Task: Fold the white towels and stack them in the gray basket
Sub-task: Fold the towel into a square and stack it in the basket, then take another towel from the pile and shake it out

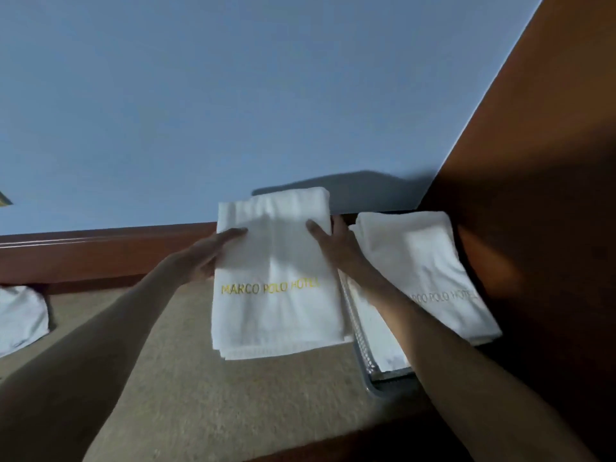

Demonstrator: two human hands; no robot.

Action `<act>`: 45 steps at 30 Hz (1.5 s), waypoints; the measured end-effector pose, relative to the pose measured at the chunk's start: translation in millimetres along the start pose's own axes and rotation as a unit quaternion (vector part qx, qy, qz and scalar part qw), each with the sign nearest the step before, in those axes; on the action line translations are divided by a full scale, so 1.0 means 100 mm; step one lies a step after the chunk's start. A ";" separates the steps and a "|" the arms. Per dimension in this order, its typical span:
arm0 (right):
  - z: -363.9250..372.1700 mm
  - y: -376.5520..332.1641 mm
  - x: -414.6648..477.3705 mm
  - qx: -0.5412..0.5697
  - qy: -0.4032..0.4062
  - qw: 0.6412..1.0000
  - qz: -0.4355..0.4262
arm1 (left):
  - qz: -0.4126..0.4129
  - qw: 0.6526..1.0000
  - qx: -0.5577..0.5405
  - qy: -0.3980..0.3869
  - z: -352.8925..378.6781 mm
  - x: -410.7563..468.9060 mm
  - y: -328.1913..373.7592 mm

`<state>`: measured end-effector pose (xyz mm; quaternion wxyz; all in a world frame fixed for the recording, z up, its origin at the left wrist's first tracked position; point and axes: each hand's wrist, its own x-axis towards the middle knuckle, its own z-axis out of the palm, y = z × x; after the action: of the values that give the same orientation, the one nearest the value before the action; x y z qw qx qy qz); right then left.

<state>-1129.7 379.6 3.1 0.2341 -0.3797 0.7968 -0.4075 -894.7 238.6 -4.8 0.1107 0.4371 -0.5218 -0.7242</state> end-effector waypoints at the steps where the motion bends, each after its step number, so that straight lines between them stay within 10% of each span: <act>1: -0.24 -0.09 0.03 -0.006 0.016 1.000 0.001 | 0.016 1.000 -0.008 0.006 0.17 -0.03 0.15; 19: -2.91 0.73 0.12 -0.106 0.279 0.954 0.024 | 0.037 0.994 -0.020 -0.102 2.88 0.22 0.72; 33: -2.21 1.65 0.08 -0.258 0.104 0.954 0.113 | 0.007 0.980 0.194 -0.047 3.07 0.71 0.31; 41: -1.64 0.89 0.24 -0.124 0.140 0.980 -0.065 | 0.119 0.925 0.360 0.018 2.46 0.27 0.57; 45: -1.18 0.17 0.27 -0.062 -0.008 0.994 -0.090 | 0.138 0.919 0.368 0.045 1.80 -0.17 0.67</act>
<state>-1232.9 420.2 53.2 0.1789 -0.4672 0.7811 -0.3737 -1039.3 339.2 74.2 0.0641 0.4028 -0.8008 -0.4385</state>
